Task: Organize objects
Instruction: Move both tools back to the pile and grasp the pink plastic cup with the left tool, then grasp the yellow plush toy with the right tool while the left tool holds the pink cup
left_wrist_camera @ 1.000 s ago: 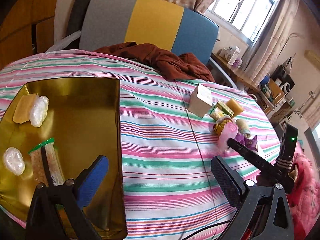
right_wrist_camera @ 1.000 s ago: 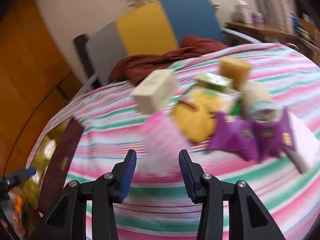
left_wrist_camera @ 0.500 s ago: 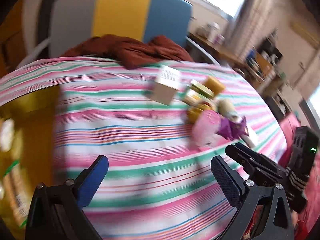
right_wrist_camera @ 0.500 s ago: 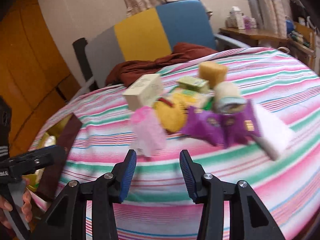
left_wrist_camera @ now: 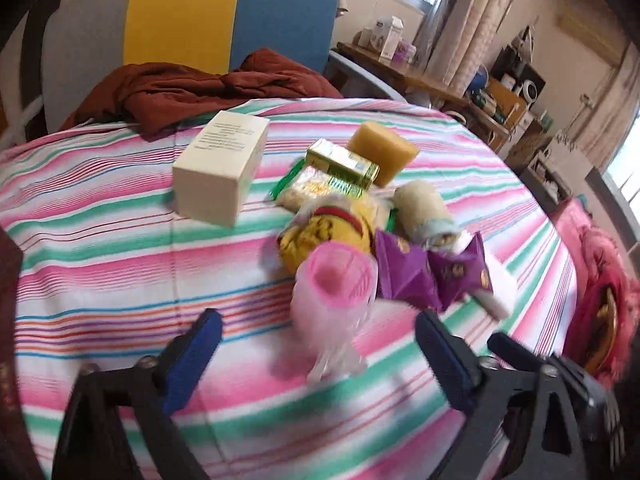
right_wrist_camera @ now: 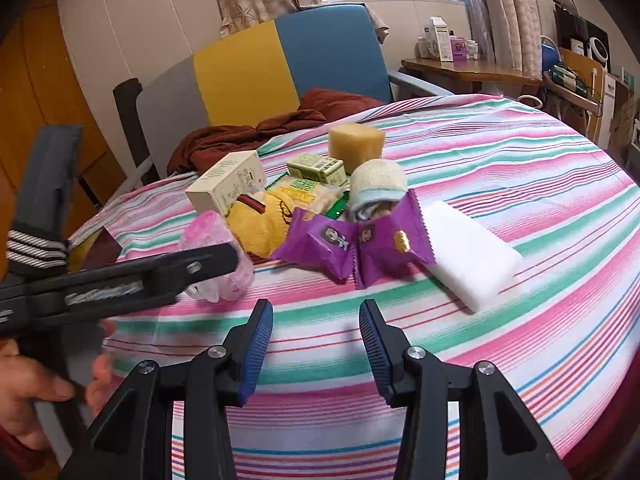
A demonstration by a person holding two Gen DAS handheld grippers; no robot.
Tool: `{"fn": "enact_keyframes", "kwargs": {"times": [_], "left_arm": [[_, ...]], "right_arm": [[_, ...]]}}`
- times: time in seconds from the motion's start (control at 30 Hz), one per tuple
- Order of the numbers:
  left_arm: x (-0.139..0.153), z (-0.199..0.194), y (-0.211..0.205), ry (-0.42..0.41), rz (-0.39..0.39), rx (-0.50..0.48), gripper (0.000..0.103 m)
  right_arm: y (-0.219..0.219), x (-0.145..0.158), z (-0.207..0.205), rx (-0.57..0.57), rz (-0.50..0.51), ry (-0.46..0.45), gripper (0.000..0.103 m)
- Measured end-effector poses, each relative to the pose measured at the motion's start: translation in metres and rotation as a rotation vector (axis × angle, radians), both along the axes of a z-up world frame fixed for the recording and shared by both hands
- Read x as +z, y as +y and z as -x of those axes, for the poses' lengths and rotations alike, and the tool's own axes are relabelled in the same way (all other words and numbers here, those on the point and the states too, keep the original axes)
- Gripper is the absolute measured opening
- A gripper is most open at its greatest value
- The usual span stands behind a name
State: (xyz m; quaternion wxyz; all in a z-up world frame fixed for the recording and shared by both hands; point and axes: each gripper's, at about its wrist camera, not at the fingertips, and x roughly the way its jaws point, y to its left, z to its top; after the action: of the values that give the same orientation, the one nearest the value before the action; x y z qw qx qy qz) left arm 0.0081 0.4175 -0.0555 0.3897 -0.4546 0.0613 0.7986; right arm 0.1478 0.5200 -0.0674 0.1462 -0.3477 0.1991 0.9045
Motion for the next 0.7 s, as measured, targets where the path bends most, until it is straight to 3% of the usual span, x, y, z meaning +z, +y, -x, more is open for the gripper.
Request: {"fn": "enact_keyframes", "kwargs": {"times": [0.03, 0.07, 0.1, 0.17, 0.27, 0.43, 0.7], "left_arm": [[-0.002, 0.003, 0.003, 0.006, 0.007, -0.010, 0.074], [-0.005, 0.004, 0.005, 0.012, 0.029, -0.015, 0.055], [-0.009, 0.006, 0.006, 0.017, 0.054, -0.029, 0.043], [-0.012, 0.008, 0.000, 0.005, 0.045, -0.055, 0.033], [-0.017, 0.008, -0.016, 0.026, 0.065, -0.067, 0.029], [-0.023, 0.005, -0.046, 0.039, 0.032, -0.065, 0.028], [-0.022, 0.000, -0.061, 0.036, 0.014, -0.070, 0.028]], "right_arm": [[-0.001, 0.001, 0.001, 0.003, -0.001, 0.001, 0.046], [-0.003, 0.002, 0.003, 0.011, -0.006, 0.005, 0.046], [-0.004, 0.004, 0.005, 0.019, -0.012, 0.011, 0.046], [-0.006, 0.007, 0.009, 0.030, -0.019, 0.022, 0.046], [-0.007, 0.010, 0.015, 0.043, -0.016, 0.042, 0.046], [-0.015, 0.013, 0.040, 0.083, 0.007, 0.057, 0.046], [-0.026, -0.003, 0.109, 0.189, 0.173, 0.033, 0.046]]}}
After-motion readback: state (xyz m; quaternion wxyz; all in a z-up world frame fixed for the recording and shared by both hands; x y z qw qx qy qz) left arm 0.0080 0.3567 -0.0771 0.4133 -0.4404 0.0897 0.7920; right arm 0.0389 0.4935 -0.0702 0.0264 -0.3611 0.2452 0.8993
